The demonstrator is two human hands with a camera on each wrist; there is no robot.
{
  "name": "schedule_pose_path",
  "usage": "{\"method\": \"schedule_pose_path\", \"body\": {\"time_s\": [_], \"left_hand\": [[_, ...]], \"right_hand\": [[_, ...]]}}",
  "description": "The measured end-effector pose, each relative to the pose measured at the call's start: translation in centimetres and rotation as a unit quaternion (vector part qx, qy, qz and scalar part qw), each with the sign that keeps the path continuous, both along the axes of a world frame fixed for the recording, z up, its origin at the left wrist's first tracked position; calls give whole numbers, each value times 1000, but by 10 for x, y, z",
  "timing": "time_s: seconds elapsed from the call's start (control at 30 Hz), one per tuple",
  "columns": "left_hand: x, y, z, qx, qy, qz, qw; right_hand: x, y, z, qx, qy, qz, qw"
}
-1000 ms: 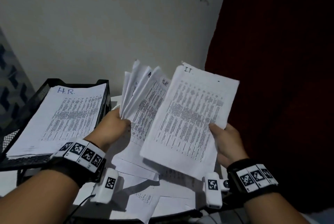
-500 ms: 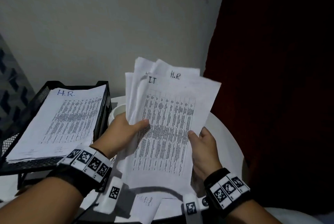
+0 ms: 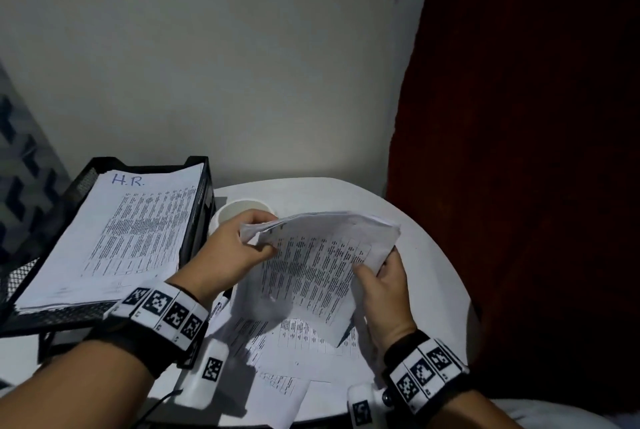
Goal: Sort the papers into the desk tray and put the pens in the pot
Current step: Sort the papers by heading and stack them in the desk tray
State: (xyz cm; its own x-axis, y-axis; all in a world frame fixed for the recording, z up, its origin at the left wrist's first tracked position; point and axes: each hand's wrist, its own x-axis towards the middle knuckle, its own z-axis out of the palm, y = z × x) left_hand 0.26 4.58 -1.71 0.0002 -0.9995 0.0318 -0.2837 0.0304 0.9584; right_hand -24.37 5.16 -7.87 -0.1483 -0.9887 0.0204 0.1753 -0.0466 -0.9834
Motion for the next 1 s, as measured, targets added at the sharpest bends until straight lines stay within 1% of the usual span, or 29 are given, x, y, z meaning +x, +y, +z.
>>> {"method": "schedule_pose_path", "body": {"time_s": [0.07, 0.1, 0.27, 0.33, 0.37, 0.5, 0.57, 0.63, 0.7, 0.8, 0.93, 1.0], "left_hand": [[-2, -1, -5, 8, -9, 0, 1000], [-4, -1, -7, 14, -1, 3, 1000], [-10, -1, -10, 26, 98, 61, 993], [-13, -1, -9, 34, 133, 67, 988], [-13, -2, -10, 46, 137, 63, 988], [-13, -1, -20, 121, 59, 25, 991], [-15, -1, -23, 135, 59, 18, 989], [-19, 0, -22, 132, 79, 27, 988], [-23, -3, -25, 117, 85, 35, 989], [-27, -4, -24, 91, 54, 37, 994], [-27, -6, -17, 70, -21, 69, 995], [-27, -6, -16, 49, -48, 67, 995]], "right_hand": [[2, -3, -11, 22, 8, -1, 1000], [2, -5, -17, 37, 12, -2, 999], [2, -7, -42, 98, 37, 4, 994], [2, -7, -44, 107, 35, 0, 994], [3, -7, -43, 106, 36, -2, 994], [2, -8, -38, 109, 26, -6, 994], [3, -9, -41, 125, 32, -8, 992], [6, -10, -45, 150, 49, -19, 987], [8, -12, -48, 148, 65, -26, 987], [10, -14, -36, 118, 67, -23, 990], [0, -23, -6, 95, -1, -6, 995], [-8, -28, 7, 99, -36, -5, 994]]}}
